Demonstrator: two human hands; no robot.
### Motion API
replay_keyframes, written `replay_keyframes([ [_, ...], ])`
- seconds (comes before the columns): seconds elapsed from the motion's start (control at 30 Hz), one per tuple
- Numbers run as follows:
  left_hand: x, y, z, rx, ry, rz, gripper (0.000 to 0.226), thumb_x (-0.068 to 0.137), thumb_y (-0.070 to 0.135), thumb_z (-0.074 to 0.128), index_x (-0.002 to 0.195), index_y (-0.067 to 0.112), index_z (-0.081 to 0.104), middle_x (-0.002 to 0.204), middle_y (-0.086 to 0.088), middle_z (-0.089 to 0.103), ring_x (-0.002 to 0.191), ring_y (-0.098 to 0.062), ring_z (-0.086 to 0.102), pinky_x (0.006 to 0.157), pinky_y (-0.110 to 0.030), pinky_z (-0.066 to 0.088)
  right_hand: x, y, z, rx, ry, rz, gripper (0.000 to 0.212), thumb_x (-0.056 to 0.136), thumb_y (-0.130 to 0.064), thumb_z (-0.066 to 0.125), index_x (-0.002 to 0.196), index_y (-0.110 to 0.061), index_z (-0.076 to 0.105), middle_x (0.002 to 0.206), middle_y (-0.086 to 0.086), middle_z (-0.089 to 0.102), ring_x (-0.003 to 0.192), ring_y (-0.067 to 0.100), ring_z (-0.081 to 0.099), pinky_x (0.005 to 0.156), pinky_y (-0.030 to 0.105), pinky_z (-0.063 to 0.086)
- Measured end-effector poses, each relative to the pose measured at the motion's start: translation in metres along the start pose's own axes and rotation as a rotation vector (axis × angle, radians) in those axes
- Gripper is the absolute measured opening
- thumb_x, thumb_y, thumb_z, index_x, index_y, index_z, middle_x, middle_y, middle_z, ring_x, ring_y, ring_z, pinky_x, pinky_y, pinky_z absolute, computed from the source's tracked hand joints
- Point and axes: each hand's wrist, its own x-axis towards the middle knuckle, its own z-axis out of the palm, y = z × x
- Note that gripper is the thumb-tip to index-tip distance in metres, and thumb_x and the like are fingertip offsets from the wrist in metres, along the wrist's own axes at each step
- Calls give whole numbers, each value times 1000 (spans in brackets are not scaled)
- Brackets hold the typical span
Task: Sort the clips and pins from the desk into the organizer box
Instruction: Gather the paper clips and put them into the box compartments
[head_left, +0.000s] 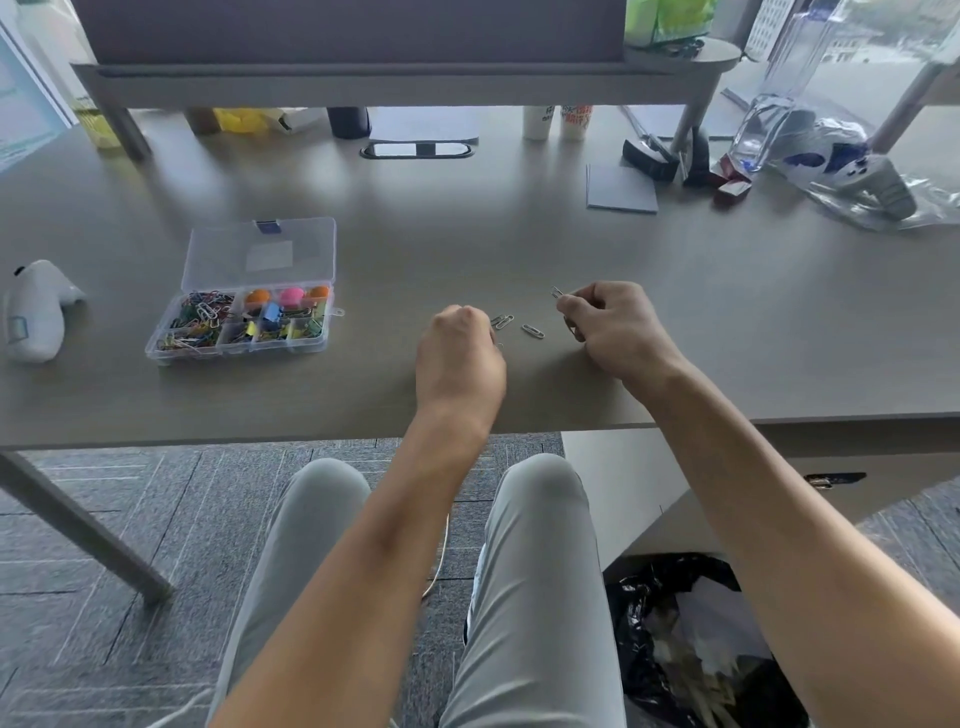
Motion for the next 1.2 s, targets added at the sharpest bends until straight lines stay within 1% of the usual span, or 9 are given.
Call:
replay_keyframes([
  [0.2,9,-1,-4,24,-133,0,13,86,6,61,87,12,73,92,-13,72,88,-34,67,78,-39,56,-1,0,-2,-4,-2,1,29,99,-24,63,71,-14,64,57,-5,48,42,6,34,43,20,30],
  [0.47,18,6,-3,181,-285,46,21,94,6,49,111,6,62,116,-18,63,110,-36,58,90,-41,47,-2,-1,-2,-12,7,7,33,99,-24,62,79,2,66,64,5,48,52,15,34,49,25,29],
  [0.57,23,-1,-1,-34,-181,47,19,95,5,47,109,6,60,115,-16,60,108,-33,56,91,-39,45,-3,-2,-3,-23,14,17,30,99,-25,62,82,-1,69,65,4,50,50,13,34,47,23,30],
  [0.63,26,-5,-1,-276,-104,8,20,95,4,47,101,9,65,101,-13,66,92,-30,63,83,-36,51,-3,-2,-3,-29,18,23,32,99,-25,62,84,2,69,66,5,50,50,13,34,45,22,29],
  [0.73,29,-3,-7,-779,-134,-257,25,93,1,42,83,12,62,64,-6,58,54,-20,55,56,-29,47,-3,-3,-3,-22,22,42,29,100,-25,62,81,-3,68,64,2,51,48,12,36,44,21,30],
  [0.87,41,3,-17,-1199,-198,-563,19,90,7,42,72,12,48,59,-2,38,48,-16,35,48,-25,28,-2,-4,-2,-6,23,53,23,100,-24,62,81,-11,67,63,-1,52,47,9,37,44,20,31],
  [0.97,50,-5,-8,-793,-192,-347,17,93,21,58,78,12,56,58,4,44,50,-15,40,53,-26,34,0,-4,-1,-4,27,59,24,100,-24,62,79,-13,66,61,-3,51,41,5,36,42,18,31],
  [1.07,51,-10,4,-298,-162,-90,19,83,33,73,91,16,68,81,-1,69,82,-22,65,76,-30,53,0,-3,-1,-10,26,57,25,100,-25,62,78,-14,66,62,-3,52,45,8,37,44,19,31],
  [1.2,48,-9,9,-92,-110,-24,18,84,32,75,93,17,71,100,-5,72,99,-27,65,81,-31,50,2,-1,-1,2,26,58,24,100,-25,62,79,-13,67,61,-4,51,45,8,36,47,21,31],
])
